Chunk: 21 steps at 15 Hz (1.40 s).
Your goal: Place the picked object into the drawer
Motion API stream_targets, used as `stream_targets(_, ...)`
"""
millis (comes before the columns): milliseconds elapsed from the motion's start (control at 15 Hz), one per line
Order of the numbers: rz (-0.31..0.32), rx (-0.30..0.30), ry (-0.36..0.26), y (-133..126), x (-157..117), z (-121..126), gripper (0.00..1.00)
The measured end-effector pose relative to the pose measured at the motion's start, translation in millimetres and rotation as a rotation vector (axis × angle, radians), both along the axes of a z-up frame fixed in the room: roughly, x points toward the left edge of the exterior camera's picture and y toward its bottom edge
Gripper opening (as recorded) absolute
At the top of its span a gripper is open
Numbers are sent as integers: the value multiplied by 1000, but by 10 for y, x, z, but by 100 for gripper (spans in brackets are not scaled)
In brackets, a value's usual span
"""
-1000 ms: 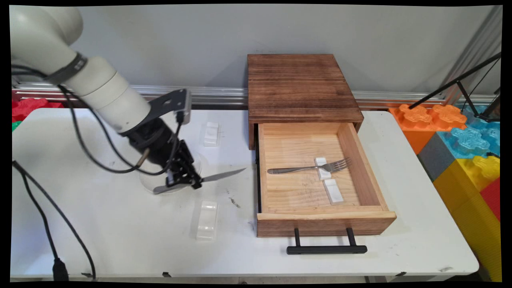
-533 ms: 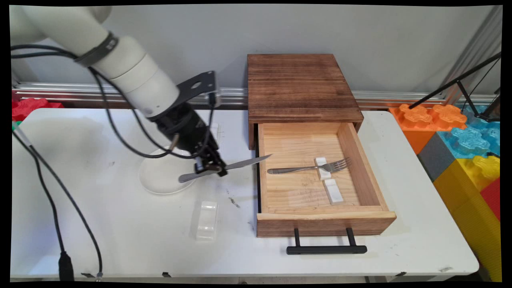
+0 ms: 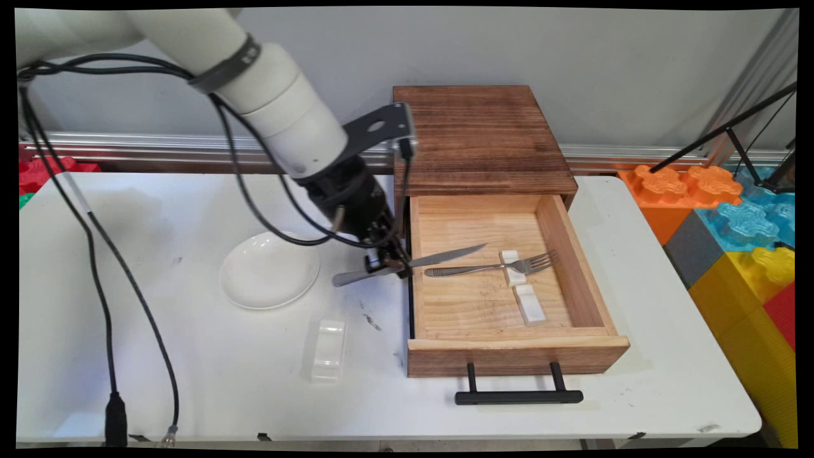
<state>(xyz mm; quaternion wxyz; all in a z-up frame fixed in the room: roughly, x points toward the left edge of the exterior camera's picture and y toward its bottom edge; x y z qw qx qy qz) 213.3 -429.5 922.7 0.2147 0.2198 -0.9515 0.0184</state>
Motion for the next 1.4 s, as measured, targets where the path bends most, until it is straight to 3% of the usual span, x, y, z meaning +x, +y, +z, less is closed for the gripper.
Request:
stream_targets(867,-28,-55,56,-344,-845,-121,0)
stream_targets(1400,-36,-75,74,-507,-1141,-341,0)
